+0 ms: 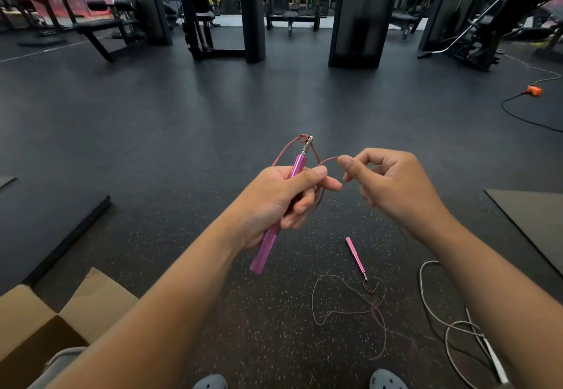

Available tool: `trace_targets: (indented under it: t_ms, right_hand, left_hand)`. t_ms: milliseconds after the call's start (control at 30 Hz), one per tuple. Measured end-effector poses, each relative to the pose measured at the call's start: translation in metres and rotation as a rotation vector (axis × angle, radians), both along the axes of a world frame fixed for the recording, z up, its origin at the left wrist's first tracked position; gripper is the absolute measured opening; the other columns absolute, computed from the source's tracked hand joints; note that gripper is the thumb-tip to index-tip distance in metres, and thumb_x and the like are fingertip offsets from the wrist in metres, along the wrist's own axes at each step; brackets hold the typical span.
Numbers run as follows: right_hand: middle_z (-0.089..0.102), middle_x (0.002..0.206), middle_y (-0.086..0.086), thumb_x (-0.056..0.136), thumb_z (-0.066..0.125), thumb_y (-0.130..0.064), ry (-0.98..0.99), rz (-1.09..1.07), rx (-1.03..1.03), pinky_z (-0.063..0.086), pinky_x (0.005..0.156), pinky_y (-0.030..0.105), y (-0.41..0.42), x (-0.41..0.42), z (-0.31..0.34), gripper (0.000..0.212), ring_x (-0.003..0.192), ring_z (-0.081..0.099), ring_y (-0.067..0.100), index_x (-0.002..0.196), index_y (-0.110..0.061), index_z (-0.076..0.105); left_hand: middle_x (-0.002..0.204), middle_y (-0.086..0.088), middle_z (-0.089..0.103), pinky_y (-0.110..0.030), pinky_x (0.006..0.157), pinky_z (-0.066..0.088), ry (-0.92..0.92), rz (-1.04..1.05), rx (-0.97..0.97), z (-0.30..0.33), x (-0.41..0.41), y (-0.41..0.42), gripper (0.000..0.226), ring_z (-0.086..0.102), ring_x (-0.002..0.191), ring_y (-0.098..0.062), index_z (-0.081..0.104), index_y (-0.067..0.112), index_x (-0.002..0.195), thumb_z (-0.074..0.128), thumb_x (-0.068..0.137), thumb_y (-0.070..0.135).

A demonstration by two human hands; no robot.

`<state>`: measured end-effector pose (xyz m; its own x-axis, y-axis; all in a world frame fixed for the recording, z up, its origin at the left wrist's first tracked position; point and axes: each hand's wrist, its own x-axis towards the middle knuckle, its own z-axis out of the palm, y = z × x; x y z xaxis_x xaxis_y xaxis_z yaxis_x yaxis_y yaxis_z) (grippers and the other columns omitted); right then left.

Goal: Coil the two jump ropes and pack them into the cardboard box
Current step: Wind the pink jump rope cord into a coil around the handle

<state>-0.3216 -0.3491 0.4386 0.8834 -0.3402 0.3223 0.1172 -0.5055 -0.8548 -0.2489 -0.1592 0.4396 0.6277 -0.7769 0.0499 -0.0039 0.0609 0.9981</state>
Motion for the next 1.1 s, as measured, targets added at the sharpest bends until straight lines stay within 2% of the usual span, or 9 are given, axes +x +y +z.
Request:
trace_targets:
  t_ms: [167, 267, 400, 500, 667, 767, 900, 1000, 1100]
  right_hand:
    - [0.055, 0.076, 0.014, 0.106, 0.049, -0.022, 0.079, 0.133, -0.029, 0.045, 0.071, 0.034, 0.001, 0.003, 0.002, 0.026, 0.070, 0.048, 0.009, 0.100, -0.023, 0.075]
    - [0.067, 0.072, -0.002, 0.105, 0.052, -0.016, 0.053, 0.147, -0.081, 0.038, 0.059, 0.028, 0.001, 0.001, -0.002, 0.024, 0.060, 0.043, 0.013, 0.112, -0.021, 0.074]
    - [0.078, 0.072, 0.005, 0.095, 0.070, -0.022, -0.040, 0.029, 0.115, 0.034, 0.042, 0.022, 0.002, 0.001, -0.003, 0.013, 0.042, 0.039, 0.014, 0.090, -0.011, 0.076]
    - [0.070, 0.061, 0.005, 0.087, 0.078, -0.033, -0.109, -0.128, 0.130, 0.031, 0.041, 0.017, 0.001, 0.004, -0.001, 0.028, 0.038, 0.037, 0.005, 0.080, -0.007, 0.070]
    - [0.064, 0.063, 0.003, 0.098, 0.066, -0.023, 0.040, 0.101, 0.059, 0.032, 0.045, 0.021, 0.023, 0.008, -0.020, 0.010, 0.044, 0.037, 0.006, 0.090, -0.019, 0.071]
    - [0.067, 0.059, 0.000, 0.104, 0.055, -0.030, 0.245, 0.310, 0.004, 0.035, 0.046, 0.024, 0.040, 0.005, -0.029, 0.016, 0.045, 0.041, 0.014, 0.098, -0.033, 0.069]
    - [0.066, 0.060, 0.002, 0.108, 0.046, -0.030, 0.392, 0.465, -0.019, 0.045, 0.050, 0.027, 0.055, -0.004, -0.023, 0.026, 0.045, 0.051, 0.015, 0.120, -0.051, 0.056]
    - [0.070, 0.067, -0.004, 0.105, 0.051, -0.022, 0.376, 0.485, -0.217, 0.047, 0.053, 0.024, 0.056, -0.010, -0.013, 0.030, 0.049, 0.055, 0.006, 0.127, -0.037, 0.063]
    - [0.074, 0.068, -0.008, 0.099, 0.063, -0.016, 0.247, 0.328, -0.309, 0.042, 0.055, 0.017, 0.043, -0.012, 0.000, 0.019, 0.050, 0.058, 0.001, 0.106, -0.027, 0.076]
  left_hand:
    - [0.061, -0.003, 0.065, -0.023, 0.051, 0.045, 0.037, 0.079, -0.036, 0.000, 0.001, 0.002, 0.030, 0.064, 0.052, -0.016, 0.071, -0.002, 0.105, 0.047, 0.106, 0.016]
    - [0.054, -0.001, 0.058, -0.022, 0.047, 0.043, 0.047, 0.111, -0.074, -0.001, 0.001, 0.004, 0.033, 0.054, 0.041, -0.014, 0.072, 0.000, 0.100, 0.050, 0.105, 0.024]
    - [0.043, 0.006, 0.037, -0.025, 0.039, 0.020, 0.097, 0.059, -0.057, 0.002, -0.002, 0.003, 0.037, 0.028, 0.027, -0.007, 0.075, 0.006, 0.087, 0.047, 0.105, 0.024]
    - [0.037, 0.009, 0.028, -0.030, 0.043, 0.015, 0.186, 0.041, -0.106, 0.006, -0.005, 0.001, 0.041, 0.022, 0.025, -0.005, 0.071, 0.012, 0.073, 0.047, 0.104, 0.025]
    - [0.039, 0.008, 0.047, -0.016, 0.038, 0.040, 0.490, 0.056, -0.434, 0.014, -0.009, 0.000, 0.029, 0.050, 0.032, -0.003, 0.071, 0.013, 0.074, 0.061, 0.090, 0.035]
    - [0.074, 0.001, 0.077, -0.017, 0.054, 0.058, 0.581, 0.089, -0.627, 0.013, -0.001, 0.000, 0.031, 0.073, 0.060, -0.006, 0.075, 0.001, 0.100, 0.056, 0.095, 0.025]
    - [0.116, -0.008, 0.076, -0.024, 0.078, 0.060, 0.302, 0.223, -0.508, 0.001, 0.012, -0.002, 0.033, 0.076, 0.097, -0.017, 0.056, -0.004, 0.130, 0.043, 0.107, 0.016]
    - [0.114, -0.008, 0.077, -0.035, 0.086, 0.060, -0.118, 0.314, -0.174, -0.010, 0.016, 0.001, 0.027, 0.076, 0.097, -0.024, 0.055, 0.000, 0.128, 0.046, 0.108, 0.015]
    - [0.091, -0.004, 0.080, -0.039, 0.080, 0.062, -0.366, 0.280, 0.091, -0.015, 0.018, 0.005, 0.024, 0.076, 0.077, -0.022, 0.066, 0.006, 0.114, 0.053, 0.106, 0.024]
